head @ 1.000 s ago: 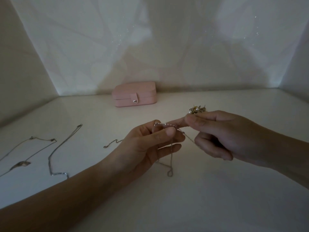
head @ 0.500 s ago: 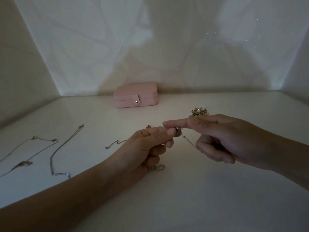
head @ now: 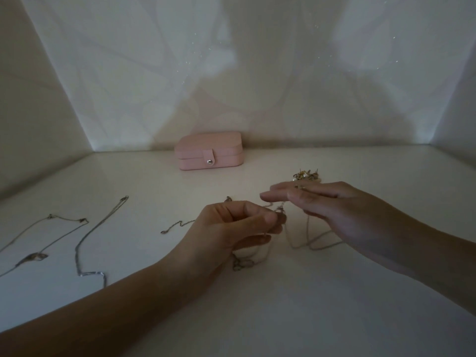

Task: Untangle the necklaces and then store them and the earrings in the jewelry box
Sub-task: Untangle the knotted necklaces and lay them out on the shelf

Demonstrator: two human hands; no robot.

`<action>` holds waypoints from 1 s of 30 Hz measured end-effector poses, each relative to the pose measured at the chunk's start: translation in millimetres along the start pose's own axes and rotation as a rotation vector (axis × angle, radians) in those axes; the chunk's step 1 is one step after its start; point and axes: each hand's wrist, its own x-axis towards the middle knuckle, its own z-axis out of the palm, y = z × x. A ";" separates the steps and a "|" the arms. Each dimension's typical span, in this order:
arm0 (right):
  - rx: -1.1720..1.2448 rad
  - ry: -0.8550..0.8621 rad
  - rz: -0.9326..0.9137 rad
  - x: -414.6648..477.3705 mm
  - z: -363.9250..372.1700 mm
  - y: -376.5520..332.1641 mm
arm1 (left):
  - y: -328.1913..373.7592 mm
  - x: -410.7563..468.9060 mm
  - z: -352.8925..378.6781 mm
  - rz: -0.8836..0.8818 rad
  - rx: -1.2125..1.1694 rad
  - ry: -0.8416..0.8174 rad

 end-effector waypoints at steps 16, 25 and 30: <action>0.152 0.083 -0.063 -0.8 7.4 3.0 | 2.2 0.8 -2.5 0.060 -0.127 -0.121; 0.165 0.064 -0.130 -3.3 8.2 -1.3 | 7.0 -4.0 -1.4 0.025 0.045 -0.061; 0.225 0.074 -0.090 -4.4 8.7 -5.8 | 11.1 -4.7 -0.2 0.072 0.113 -0.027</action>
